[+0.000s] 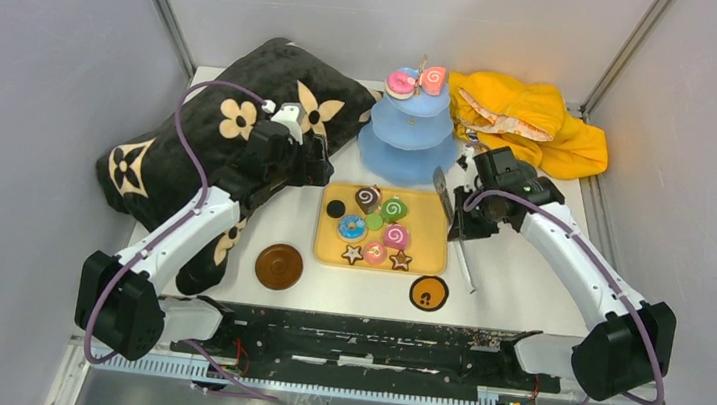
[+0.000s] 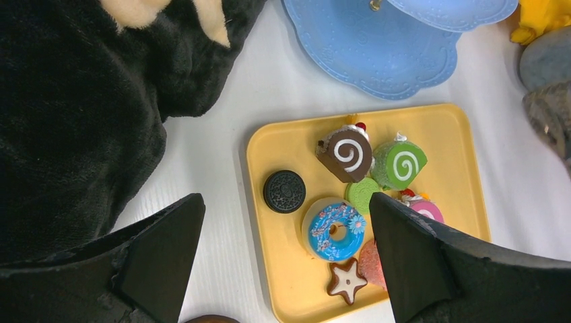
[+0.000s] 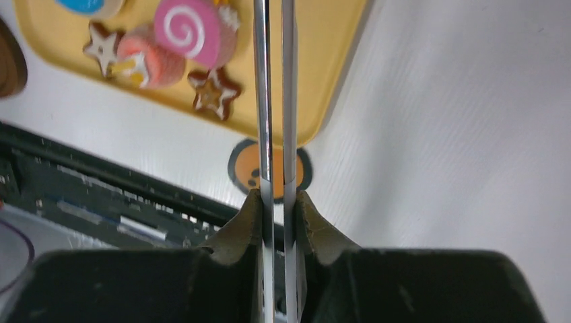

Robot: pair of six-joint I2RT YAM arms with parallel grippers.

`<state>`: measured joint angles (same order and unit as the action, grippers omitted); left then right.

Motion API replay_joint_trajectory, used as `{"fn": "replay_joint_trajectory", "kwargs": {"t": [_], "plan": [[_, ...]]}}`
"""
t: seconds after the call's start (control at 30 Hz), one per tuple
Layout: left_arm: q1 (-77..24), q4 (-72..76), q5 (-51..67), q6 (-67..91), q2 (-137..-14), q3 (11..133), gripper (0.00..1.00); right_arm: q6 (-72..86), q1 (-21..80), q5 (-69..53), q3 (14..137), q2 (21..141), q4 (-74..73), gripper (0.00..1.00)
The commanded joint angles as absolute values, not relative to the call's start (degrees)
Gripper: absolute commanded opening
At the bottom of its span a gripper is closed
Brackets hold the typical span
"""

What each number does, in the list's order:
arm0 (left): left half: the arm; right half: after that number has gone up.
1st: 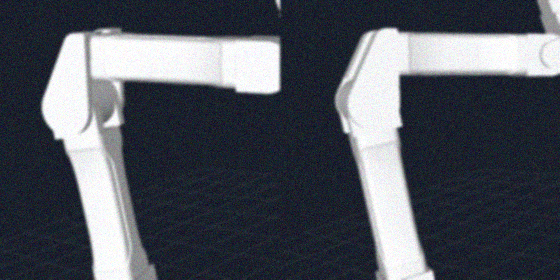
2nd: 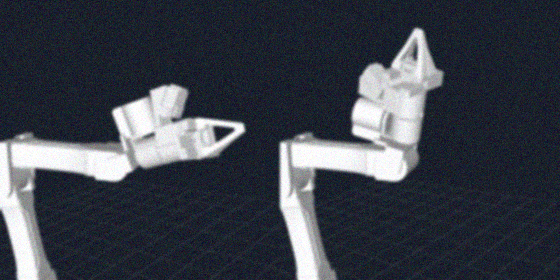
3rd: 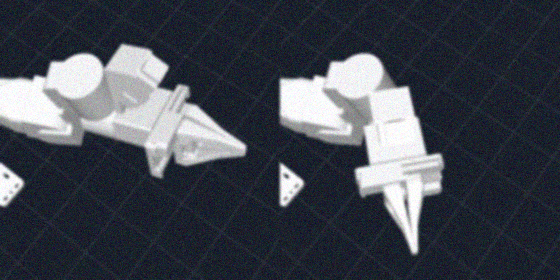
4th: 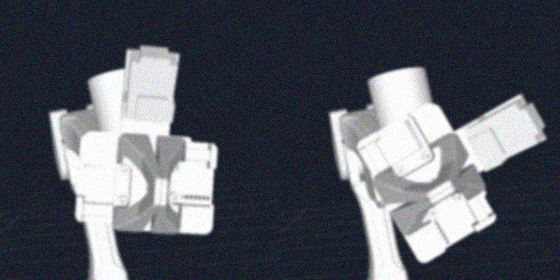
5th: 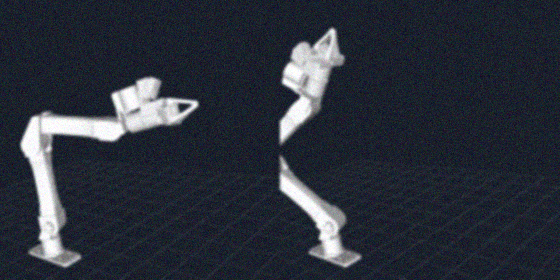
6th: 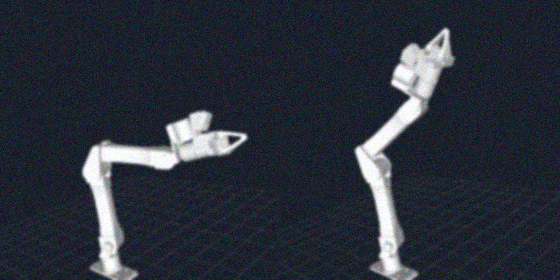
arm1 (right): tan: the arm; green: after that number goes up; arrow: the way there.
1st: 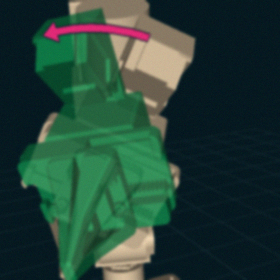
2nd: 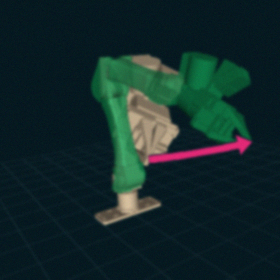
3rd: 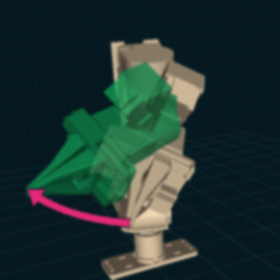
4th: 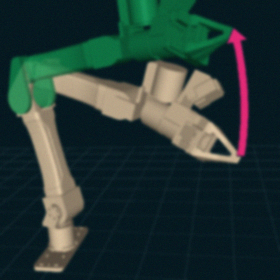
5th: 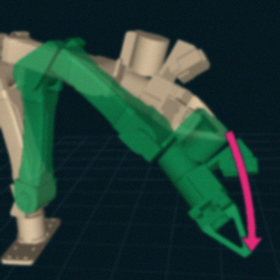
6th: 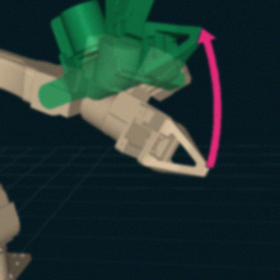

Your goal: Serve the afternoon tea

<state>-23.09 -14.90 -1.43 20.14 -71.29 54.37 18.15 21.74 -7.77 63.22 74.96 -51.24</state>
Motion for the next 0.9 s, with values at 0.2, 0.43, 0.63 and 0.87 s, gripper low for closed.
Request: {"fn": "replay_joint_trajectory", "kwargs": {"t": [0.2,0.43,0.63,0.87], "plan": [[-22.8,-12.7,-2.4,22.1,-70.2,54.5,0.99,12.7,29.2,-14.0,68.4,72.4,-72.1,0.26],[-22.8,-12.5,-1.9,22.1,-71.4,54.6,0.99,13.1,32.8,-12.8,68.2,72.1,-76.8,0.32],[-22.8,-12.1,-1.8,22.2,-71.5,54.4,0.99,14.0,35.2,-12.9,69.0,73.0,-76.5,0.29],[-22.8,-12.2,-2.3,22.1,-71.4,54.0,0.99,14.6,39.6,-14.8,68.4,76.7,-73.5,0.09]]}}
